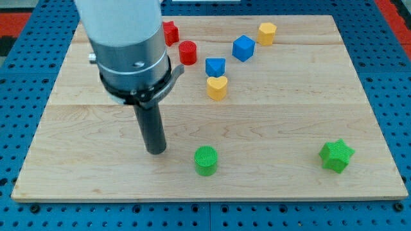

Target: Move green circle towards the yellow heart

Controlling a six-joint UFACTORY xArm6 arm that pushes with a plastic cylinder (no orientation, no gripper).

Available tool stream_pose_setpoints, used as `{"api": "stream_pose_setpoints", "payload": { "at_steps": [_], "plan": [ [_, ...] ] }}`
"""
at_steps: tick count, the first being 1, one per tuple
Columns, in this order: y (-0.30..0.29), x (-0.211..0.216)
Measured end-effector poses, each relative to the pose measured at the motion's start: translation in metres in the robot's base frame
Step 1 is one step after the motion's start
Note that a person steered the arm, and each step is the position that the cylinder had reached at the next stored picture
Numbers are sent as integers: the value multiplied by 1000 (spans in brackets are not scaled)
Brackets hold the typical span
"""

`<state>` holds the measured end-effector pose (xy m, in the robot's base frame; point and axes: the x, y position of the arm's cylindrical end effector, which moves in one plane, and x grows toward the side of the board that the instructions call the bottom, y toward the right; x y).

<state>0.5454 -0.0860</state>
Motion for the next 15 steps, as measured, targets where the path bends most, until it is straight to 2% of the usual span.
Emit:
{"api": "stream_pose_setpoints", "payload": {
  "at_steps": [1, 2, 4, 9, 11, 14, 15],
  "plan": [
    [4, 32],
    [37, 48],
    [97, 47],
    [93, 0],
    [56, -4],
    [78, -31],
    [79, -25]
  ]
}}
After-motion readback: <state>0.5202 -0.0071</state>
